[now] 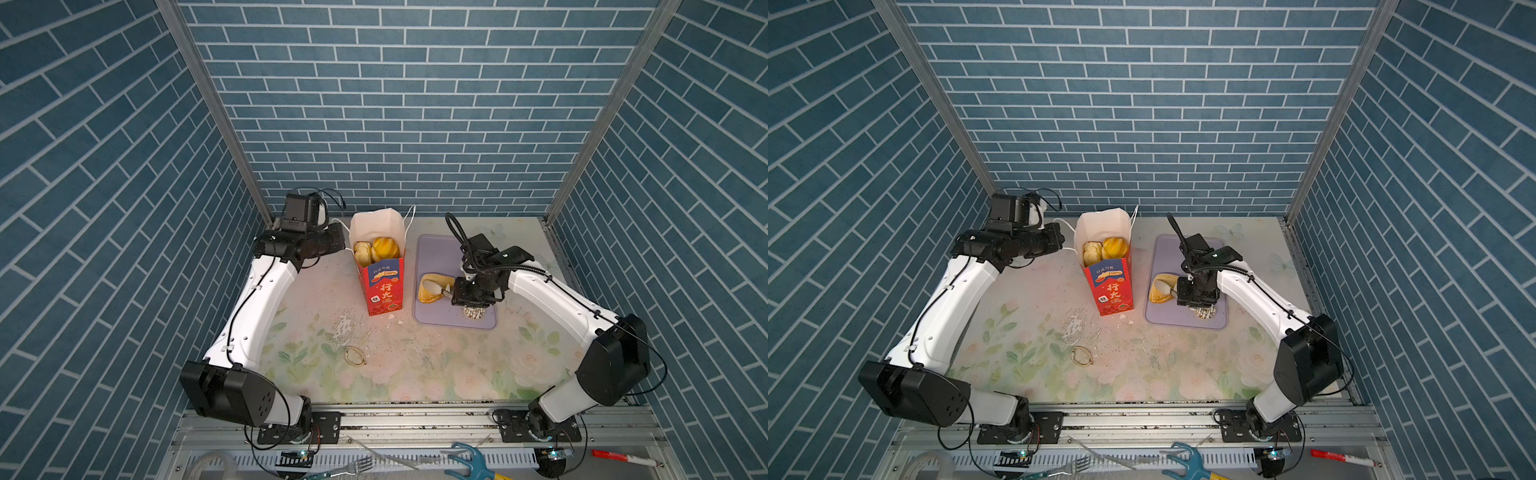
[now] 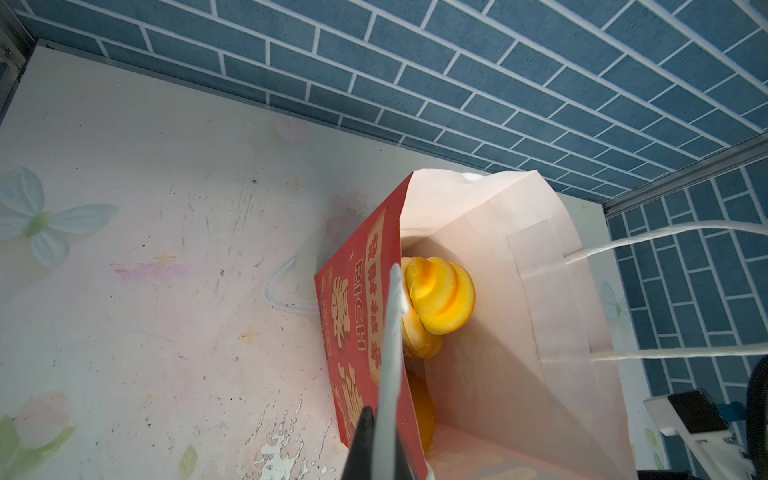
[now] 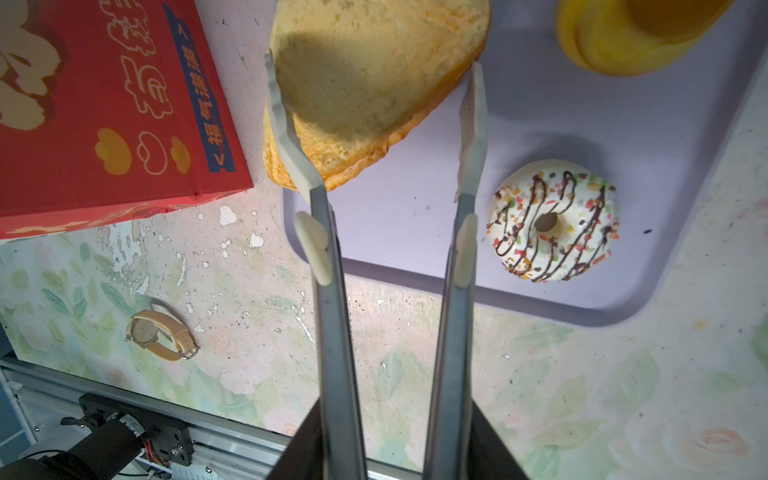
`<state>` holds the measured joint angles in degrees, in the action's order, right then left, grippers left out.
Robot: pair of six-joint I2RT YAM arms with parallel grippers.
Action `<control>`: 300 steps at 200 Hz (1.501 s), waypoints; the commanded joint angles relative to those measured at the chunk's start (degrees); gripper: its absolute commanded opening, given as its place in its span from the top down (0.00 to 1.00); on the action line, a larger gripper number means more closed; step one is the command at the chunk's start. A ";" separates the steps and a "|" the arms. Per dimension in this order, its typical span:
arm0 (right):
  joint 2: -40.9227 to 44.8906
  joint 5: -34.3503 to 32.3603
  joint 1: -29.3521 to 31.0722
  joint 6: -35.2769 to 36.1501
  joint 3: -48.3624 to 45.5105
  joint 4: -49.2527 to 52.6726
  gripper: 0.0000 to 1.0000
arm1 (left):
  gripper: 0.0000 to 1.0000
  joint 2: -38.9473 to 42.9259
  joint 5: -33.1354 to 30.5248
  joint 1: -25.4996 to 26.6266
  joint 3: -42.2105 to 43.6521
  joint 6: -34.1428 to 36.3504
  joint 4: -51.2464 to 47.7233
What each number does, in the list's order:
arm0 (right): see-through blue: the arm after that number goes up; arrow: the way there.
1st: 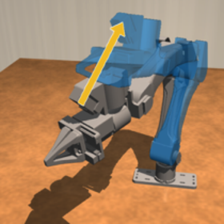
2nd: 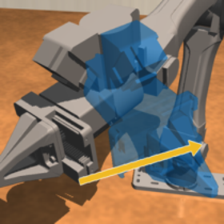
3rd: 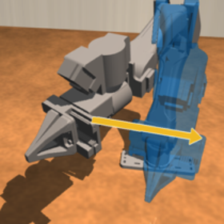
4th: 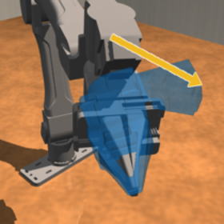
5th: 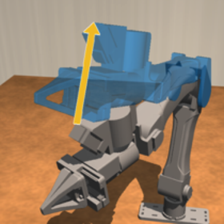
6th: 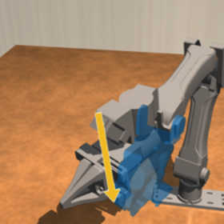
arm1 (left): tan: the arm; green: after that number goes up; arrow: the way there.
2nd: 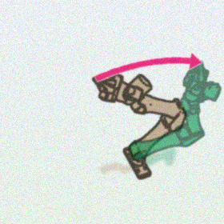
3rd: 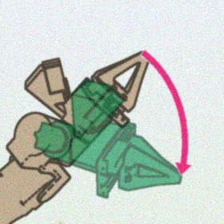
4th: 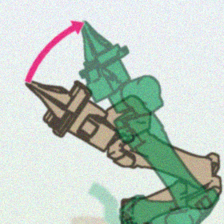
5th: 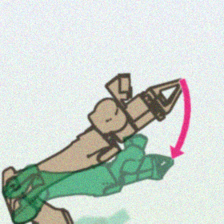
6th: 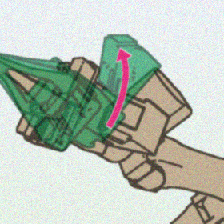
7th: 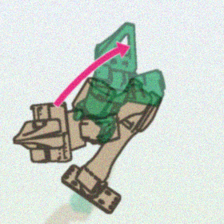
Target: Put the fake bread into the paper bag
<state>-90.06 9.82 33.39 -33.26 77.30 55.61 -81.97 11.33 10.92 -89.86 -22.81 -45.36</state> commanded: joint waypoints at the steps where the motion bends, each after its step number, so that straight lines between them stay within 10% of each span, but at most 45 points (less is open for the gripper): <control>1: -0.83 0.26 0.27 -2.69 -0.39 -3.00 0.54 | 1.00 0.61 -1.09 0.24 -0.05 1.02 -1.17; 68: -3.67 -0.61 0.22 -2.35 0.93 -6.61 0.54 | 1.00 0.06 -1.24 0.24 -0.17 1.10 -1.11; 197: -0.33 -5.64 -2.07 8.66 3.02 -0.59 0.84 | 1.00 0.87 -1.49 -0.12 -0.17 1.44 -1.33; 246: -4.05 -6.19 -4.47 19.56 8.00 7.31 0.79 | 1.00 1.74 -1.73 -0.19 0.06 1.37 -1.66; 300: -2.05 -5.17 -4.56 13.73 9.56 5.76 0.61 | 1.00 2.26 -1.99 -0.22 0.28 1.28 -1.75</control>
<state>-93.95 5.23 28.82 -17.78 85.36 60.14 -80.58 10.04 10.90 -89.86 -22.22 -46.30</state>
